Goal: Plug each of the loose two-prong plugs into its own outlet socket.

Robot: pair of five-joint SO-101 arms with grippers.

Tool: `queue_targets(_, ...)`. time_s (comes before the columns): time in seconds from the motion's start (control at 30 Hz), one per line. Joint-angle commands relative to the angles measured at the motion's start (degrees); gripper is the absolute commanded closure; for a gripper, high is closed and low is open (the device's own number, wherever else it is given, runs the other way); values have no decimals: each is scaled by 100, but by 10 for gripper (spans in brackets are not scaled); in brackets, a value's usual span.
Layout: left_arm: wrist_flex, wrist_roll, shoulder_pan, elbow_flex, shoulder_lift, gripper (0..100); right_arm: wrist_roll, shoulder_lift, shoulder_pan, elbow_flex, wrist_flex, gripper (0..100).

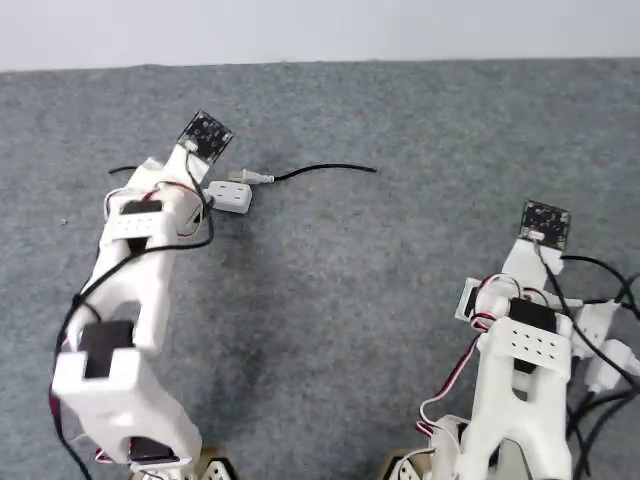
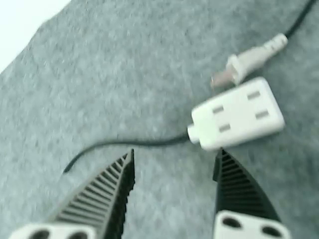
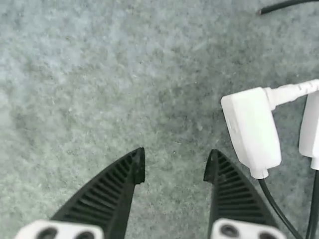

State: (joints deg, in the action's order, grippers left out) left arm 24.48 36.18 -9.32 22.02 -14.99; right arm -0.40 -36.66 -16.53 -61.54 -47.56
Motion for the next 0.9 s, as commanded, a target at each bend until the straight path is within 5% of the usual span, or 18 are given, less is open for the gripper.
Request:
queue_targets(0.0, -132, 53, 105, -857, -475, 750, 316, -154, 154, 0, 242, 812)
queue_targets(0.33, -176, 18, 466, -1508, -958, 750, 369, -154, 382, -53, 233, 812)
queue_targets(0.57, -958, -1512, 316, -1851, -1582, 751, 369, -154, 374, -53, 224, 812)
queue_targets(0.73, -1626, -1785, 176, -1912, -2435, 758, 369, -154, 374, -62, 224, 815)
queue_targets(0.87, -1582, -1785, 141, -1947, -2664, 894, 369, -154, 374, -62, 233, 815)
